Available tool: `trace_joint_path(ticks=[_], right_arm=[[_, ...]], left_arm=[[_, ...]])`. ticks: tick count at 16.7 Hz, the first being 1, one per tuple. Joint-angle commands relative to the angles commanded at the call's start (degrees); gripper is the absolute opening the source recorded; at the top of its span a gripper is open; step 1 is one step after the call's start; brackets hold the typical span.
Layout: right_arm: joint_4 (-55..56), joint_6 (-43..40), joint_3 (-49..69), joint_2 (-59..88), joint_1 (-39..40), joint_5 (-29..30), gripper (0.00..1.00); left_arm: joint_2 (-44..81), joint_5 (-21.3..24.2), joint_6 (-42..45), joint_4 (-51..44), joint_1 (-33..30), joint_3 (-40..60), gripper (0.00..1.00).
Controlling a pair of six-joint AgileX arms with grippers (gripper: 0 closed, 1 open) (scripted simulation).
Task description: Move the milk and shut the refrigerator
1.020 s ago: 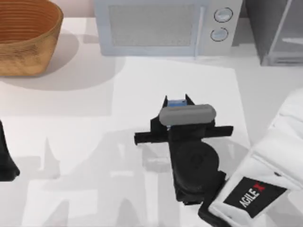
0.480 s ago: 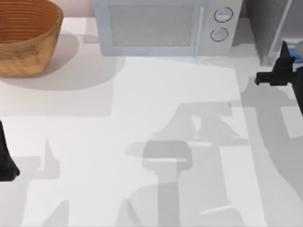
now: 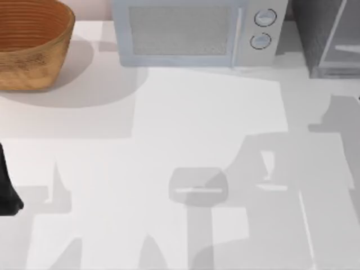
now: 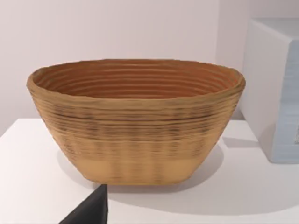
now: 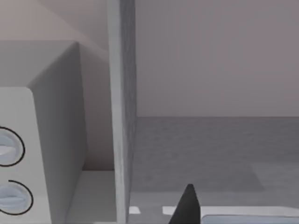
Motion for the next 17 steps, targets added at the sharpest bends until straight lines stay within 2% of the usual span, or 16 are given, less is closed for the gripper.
trace_joint_path(ticks=[4, 7, 17], right_arm=[[0.0, 0.0, 1.0, 1.0, 0.1, -0.2, 0.0], [-0.7, -0.3, 6.5, 6.7, -1.2, -2.3, 0.0], [-5.0, -0.6, 44.8, 41.2, -10.8, -11.8, 0.0]], left_arm=[[0.0, 0.0, 0.0, 0.0, 0.0, 0.0, 1.0], [0.0, 0.0, 0.0, 0.0, 0.0, 0.0, 1.0], [0.0, 0.0, 0.0, 0.0, 0.0, 0.0, 1.0]])
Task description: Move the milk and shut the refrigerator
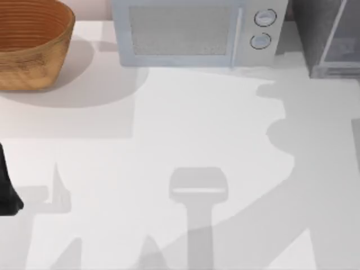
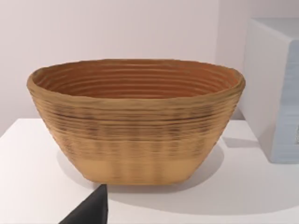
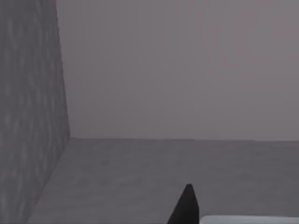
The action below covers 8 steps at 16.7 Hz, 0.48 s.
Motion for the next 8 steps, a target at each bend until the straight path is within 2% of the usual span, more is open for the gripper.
trace_joint_path(ticks=[3, 8], right_arm=[[-0.8, 0.0, 4.3, 4.1, -1.5, -1.4, 0.0], [-0.7, 0.1, 4.4, 4.2, -1.4, -1.3, 0.0]], left_arm=[[0.0, 0.0, 0.0, 0.0, 0.0, 0.0, 1.0], [0.0, 0.0, 0.0, 0.0, 0.0, 0.0, 1.0]])
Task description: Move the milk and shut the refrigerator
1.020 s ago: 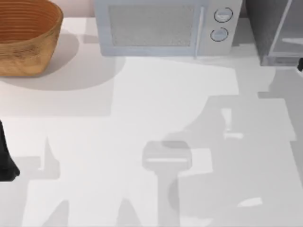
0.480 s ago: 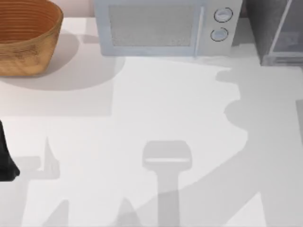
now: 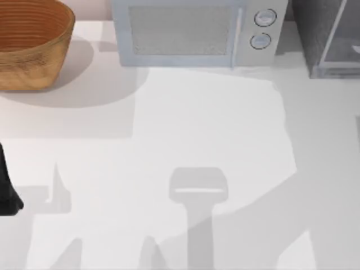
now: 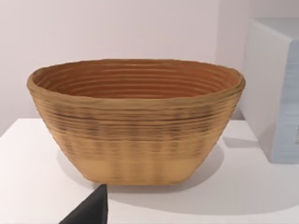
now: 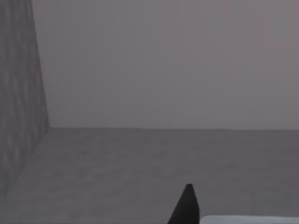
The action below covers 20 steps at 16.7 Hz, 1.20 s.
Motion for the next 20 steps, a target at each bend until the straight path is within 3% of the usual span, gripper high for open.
trace_joint_path(ticks=[6, 19, 20], right_arm=[[-0.1, -0.1, 0.2, 0.2, -0.2, -0.1, 0.0], [-0.1, -0.1, 0.2, 0.2, -0.2, -0.1, 0.98], [-0.1, -0.1, 0.2, 0.2, -0.2, -0.1, 1.0]], left_arm=[[0.0, 0.0, 0.0, 0.0, 0.0, 0.0, 1.0], [0.0, 0.0, 0.0, 0.0, 0.0, 0.0, 1.0], [0.0, 0.0, 0.0, 0.0, 0.0, 0.0, 1.0]])
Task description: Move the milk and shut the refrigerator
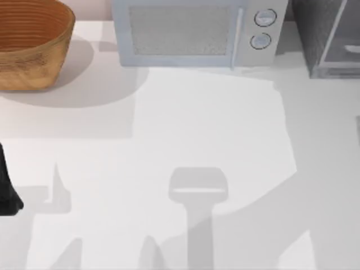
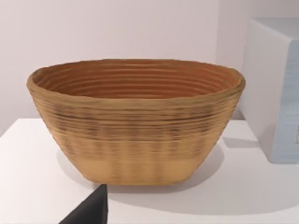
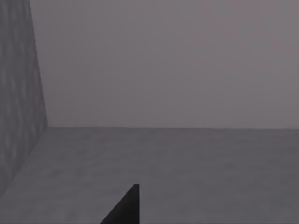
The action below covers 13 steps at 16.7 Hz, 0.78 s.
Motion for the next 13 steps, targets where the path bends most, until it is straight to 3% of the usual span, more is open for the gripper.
trace_joint_path(ticks=[13], right_arm=[[-2.6, 0.1, -3.3, -6.0, 1.1, 0.1, 1.0]], left_arm=[[0.0, 0.0, 0.0, 0.0, 0.0, 0.0, 1.0]])
